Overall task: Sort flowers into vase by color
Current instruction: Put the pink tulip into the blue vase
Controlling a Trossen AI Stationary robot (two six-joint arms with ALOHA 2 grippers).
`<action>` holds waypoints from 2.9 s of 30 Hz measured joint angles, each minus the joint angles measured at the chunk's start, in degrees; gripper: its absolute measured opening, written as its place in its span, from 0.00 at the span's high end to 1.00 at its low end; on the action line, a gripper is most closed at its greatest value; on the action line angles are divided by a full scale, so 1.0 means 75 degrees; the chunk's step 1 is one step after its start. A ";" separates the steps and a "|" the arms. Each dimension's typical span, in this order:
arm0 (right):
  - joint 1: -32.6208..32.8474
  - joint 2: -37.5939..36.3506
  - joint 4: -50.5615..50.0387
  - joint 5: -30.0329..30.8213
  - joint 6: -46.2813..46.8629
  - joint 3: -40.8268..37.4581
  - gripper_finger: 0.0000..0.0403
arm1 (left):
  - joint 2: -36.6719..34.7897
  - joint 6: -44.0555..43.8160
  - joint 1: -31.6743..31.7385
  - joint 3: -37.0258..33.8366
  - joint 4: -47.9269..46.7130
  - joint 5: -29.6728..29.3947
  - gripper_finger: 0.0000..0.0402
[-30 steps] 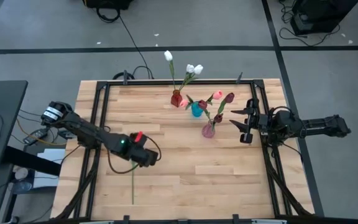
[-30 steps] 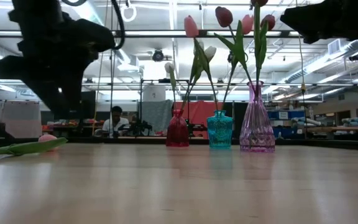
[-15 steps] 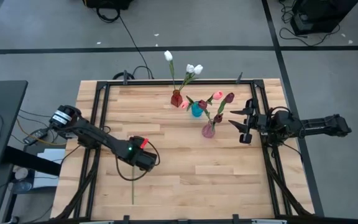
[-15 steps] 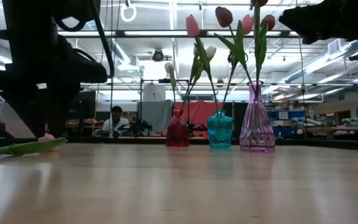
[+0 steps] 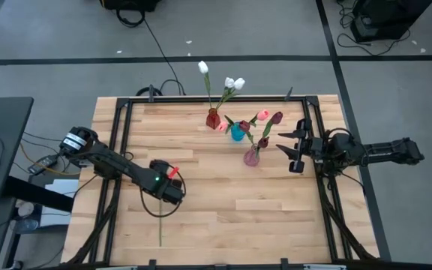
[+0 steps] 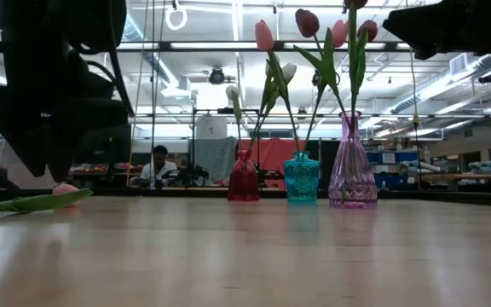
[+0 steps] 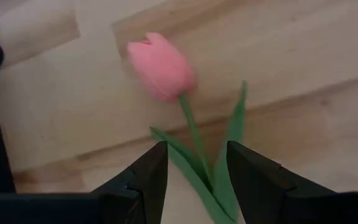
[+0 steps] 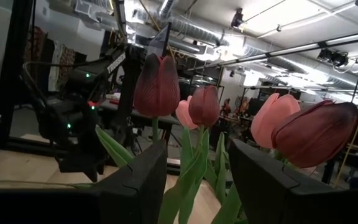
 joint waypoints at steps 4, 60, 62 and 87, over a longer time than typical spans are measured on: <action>0.0000 0.0000 0.0017 0.0000 0.0002 0.0000 0.54 | 0.0000 0.0003 0.0045 -0.0354 0.0330 -0.0018 0.58; -0.0006 0.0600 0.0568 0.0033 -0.0036 0.0000 0.54 | -0.0242 1.2529 0.2884 -0.2027 1.6918 -0.0183 1.00; -0.0006 0.0619 0.0681 0.0035 -0.0030 0.0000 0.54 | -0.0248 1.2969 0.2872 -0.2192 1.7928 -0.0052 1.00; -0.0006 0.1399 0.1434 0.0000 -0.0036 0.0000 0.54 | 0.1499 1.6885 0.3027 0.0330 1.9590 0.0380 0.99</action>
